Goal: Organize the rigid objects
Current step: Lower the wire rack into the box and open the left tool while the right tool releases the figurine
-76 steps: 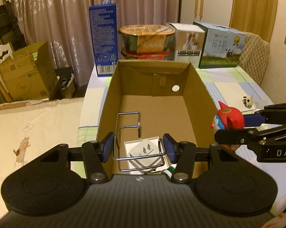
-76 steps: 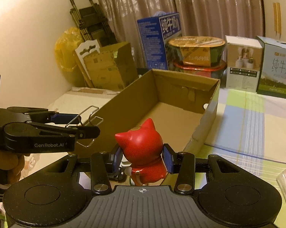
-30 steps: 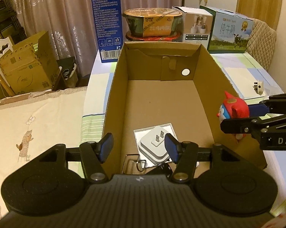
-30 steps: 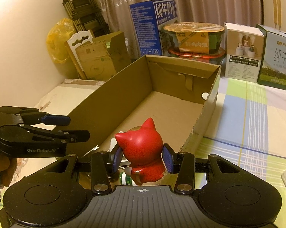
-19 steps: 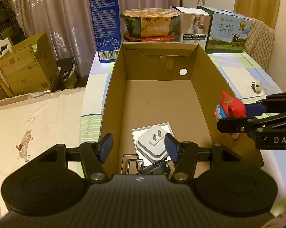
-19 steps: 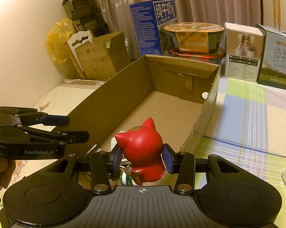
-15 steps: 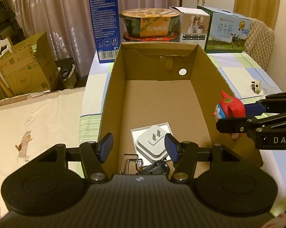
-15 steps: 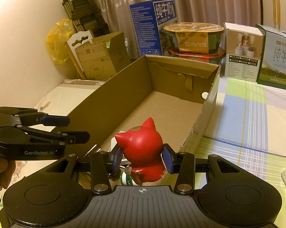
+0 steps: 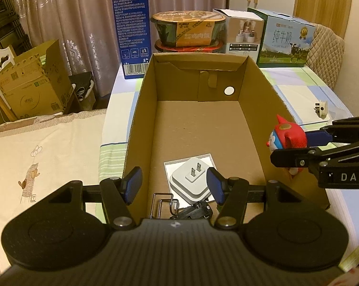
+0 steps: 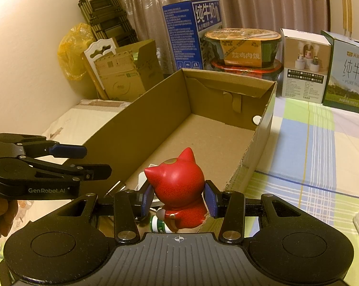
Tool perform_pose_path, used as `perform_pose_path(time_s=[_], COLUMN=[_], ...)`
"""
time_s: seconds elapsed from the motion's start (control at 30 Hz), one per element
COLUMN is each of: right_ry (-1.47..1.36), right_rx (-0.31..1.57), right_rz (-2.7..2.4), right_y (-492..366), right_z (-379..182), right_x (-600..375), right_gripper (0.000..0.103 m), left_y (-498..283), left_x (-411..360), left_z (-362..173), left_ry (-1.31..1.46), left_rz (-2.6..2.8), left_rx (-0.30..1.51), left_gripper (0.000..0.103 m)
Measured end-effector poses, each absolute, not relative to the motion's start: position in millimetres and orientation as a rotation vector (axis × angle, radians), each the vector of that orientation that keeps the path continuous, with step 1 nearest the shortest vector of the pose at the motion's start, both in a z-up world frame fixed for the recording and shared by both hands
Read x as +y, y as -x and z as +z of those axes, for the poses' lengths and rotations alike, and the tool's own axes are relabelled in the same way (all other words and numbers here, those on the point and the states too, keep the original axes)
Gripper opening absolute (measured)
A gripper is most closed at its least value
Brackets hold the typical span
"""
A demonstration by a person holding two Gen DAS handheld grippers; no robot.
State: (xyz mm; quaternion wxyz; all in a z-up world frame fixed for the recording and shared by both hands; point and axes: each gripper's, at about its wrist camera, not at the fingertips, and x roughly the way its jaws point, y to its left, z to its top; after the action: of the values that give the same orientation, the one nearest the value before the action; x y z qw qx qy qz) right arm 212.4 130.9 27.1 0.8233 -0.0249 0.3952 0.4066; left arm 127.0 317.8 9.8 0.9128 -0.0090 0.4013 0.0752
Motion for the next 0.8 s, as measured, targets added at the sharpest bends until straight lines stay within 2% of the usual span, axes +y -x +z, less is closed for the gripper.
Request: perform_pose_path(time_s=[0.17,0.8], right_ry=[0.115,0.053], right_rx=[0.794,0.751], right_rz=[0.846,0.839], right_y=[-209.6,-201.3], right_z=[28.8,49.0], right_x=[133.1,100.0], right_gripper=[0.042,0.045], left_y=[-126.9,-110.3], left_x=[316.9,296.9], left_z=[10.5,30.7], left_ry=[0.022,0.031], left_rz=[0.154,0.149], left_rx=[0.824,0.789], left_gripper=[0.054,0.054])
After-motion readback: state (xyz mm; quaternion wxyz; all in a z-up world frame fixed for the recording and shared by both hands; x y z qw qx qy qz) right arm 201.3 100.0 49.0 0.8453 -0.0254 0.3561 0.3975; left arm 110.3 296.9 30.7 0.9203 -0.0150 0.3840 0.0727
